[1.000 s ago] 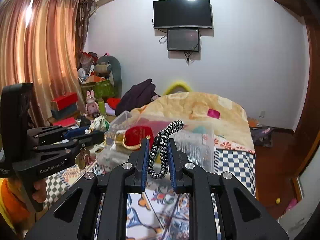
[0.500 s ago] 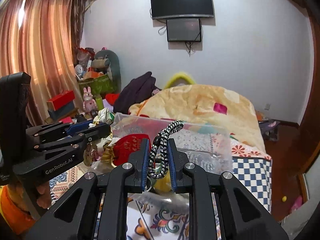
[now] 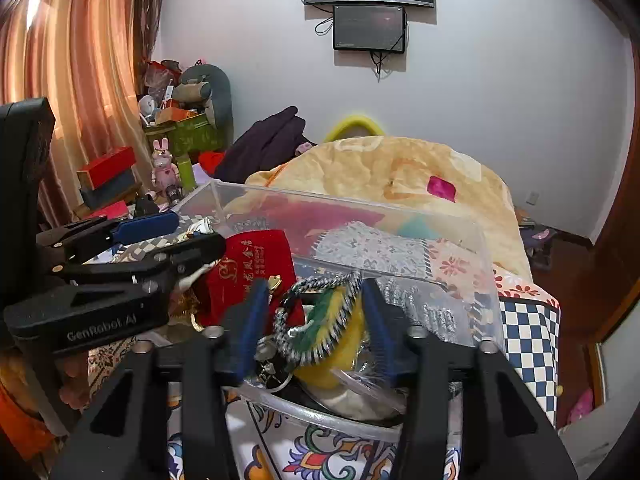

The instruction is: Organize soft objects

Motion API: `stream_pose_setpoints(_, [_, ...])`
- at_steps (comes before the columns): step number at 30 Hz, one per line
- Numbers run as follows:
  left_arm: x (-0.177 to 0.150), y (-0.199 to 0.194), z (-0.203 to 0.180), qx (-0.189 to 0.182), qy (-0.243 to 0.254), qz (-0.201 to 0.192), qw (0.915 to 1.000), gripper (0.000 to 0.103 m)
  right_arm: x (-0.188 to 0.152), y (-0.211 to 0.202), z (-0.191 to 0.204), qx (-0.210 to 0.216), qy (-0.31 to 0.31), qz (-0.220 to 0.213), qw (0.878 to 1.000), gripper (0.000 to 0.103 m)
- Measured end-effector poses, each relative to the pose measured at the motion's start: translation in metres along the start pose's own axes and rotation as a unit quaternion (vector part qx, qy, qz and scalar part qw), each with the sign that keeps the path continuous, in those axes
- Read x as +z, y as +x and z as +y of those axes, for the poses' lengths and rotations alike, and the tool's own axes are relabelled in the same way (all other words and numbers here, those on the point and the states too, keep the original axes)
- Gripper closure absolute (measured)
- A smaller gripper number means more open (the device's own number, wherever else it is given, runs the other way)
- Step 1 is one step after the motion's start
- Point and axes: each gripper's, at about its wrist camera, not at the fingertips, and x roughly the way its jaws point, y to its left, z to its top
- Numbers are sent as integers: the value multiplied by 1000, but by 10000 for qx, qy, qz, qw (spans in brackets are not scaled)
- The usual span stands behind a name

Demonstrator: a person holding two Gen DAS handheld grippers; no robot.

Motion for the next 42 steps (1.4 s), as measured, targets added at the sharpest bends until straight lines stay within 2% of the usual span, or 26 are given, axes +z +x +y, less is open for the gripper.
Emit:
stream_pose_setpoints(3, [0, -4, -1, 22, 59, -36, 10000, 35, 0, -5, -2, -50, 9, -52, 10000, 43])
stream_pose_setpoints(10, [5, -32, 0, -152, 10, -282, 9995, 35, 6, -30, -9, -66, 72, -331, 9994, 43])
stream_pose_setpoints(20, [14, -116, -15, -427, 78, -1156, 9923, 35, 19, -99, -9, -54, 139, -1153, 9932, 43])
stream_pose_setpoints(25, [12, -154, -25, -437, 145, -1564, 9866, 25, 18, -125, -5, -22, 105, -1415, 9899, 42])
stream_pose_setpoints(26, [11, -159, -26, -433, 160, -1627, 9856, 22, 17, -131, -4, -28, 113, -1489, 9888, 40])
stream_pose_setpoints(27, [10, -166, -29, -405, 190, -1700, 9844, 20, 15, -134, -3, -36, 116, -1527, 9882, 28])
stream_pose_setpoints(29, [7, -177, -34, -338, 239, -1852, 9818, 10, 12, -143, -2, -125, 180, -1709, 9850, 17])
stream_pose_setpoints(32, [3, -191, -39, -239, 295, -2024, 9786, 3, 9, -151, -1, -153, 233, -1843, 9825, 16])
stream_pose_setpoints(37, [1, -199, -40, -315, 224, -2041, 9782, 2, 5, -158, -1, -157, 303, -1926, 9807, 14])
stream_pose_setpoints(42, [0, -206, -38, -355, 122, -2045, 9781, 1, -4, -166, 4, -210, 275, -2055, 9780, 3])
